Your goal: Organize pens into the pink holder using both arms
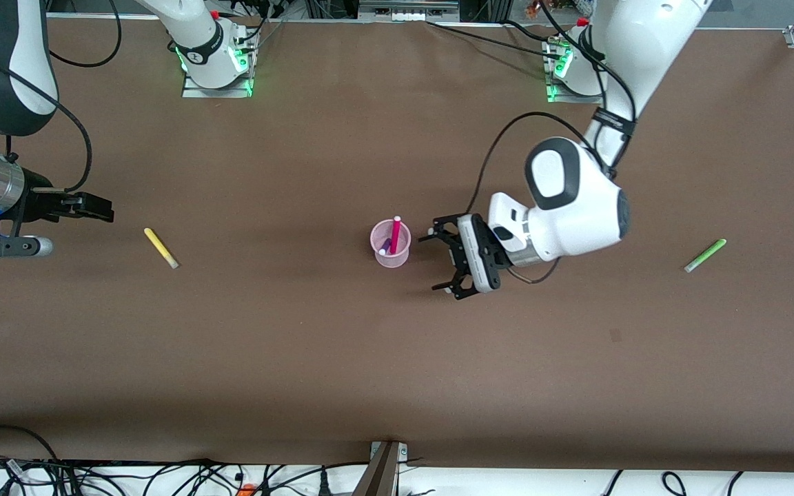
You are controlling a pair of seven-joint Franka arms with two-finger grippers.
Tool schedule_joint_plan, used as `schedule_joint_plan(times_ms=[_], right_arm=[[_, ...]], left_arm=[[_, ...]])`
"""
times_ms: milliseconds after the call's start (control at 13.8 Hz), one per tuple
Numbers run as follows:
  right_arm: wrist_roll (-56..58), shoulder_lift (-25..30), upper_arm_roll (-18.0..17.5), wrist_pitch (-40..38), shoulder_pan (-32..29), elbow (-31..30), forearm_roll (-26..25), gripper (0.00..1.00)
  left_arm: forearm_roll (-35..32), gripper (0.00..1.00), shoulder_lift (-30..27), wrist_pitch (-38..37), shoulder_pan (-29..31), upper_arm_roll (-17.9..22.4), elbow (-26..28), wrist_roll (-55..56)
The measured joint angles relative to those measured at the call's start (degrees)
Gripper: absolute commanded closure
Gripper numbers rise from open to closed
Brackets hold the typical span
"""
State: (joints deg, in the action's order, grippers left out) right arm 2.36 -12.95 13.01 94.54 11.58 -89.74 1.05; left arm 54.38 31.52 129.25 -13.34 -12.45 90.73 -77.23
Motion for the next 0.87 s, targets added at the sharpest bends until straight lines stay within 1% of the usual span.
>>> schedule_joint_plan(times_ms=[218,435,725,870], right_arm=[[0.0,0.0,0.0,0.0,0.0,0.0,0.0,0.01],[0.0,0.0,0.0,0.0,0.0,0.0,0.0,0.01],[0.0,0.0,0.0,0.0,0.0,-0.1,0.1,0.01],[0.0,0.0,0.0,0.1,0.0,-0.1,0.1,0.01]], left_arm=[[-8.8,0.0,-0.2,-12.8,4.7,0.6,-5.2,7.7],[-16.3,0.0,-1.2,-22.4,9.3,1.0,-7.3,17.8],[-29.3,0.0,-6.0,-31.5,13.5,1.2,-7.8,31.7],[-38.1,0.0,-9.4,-33.3,14.7,1.2,-8.0,38.1]])
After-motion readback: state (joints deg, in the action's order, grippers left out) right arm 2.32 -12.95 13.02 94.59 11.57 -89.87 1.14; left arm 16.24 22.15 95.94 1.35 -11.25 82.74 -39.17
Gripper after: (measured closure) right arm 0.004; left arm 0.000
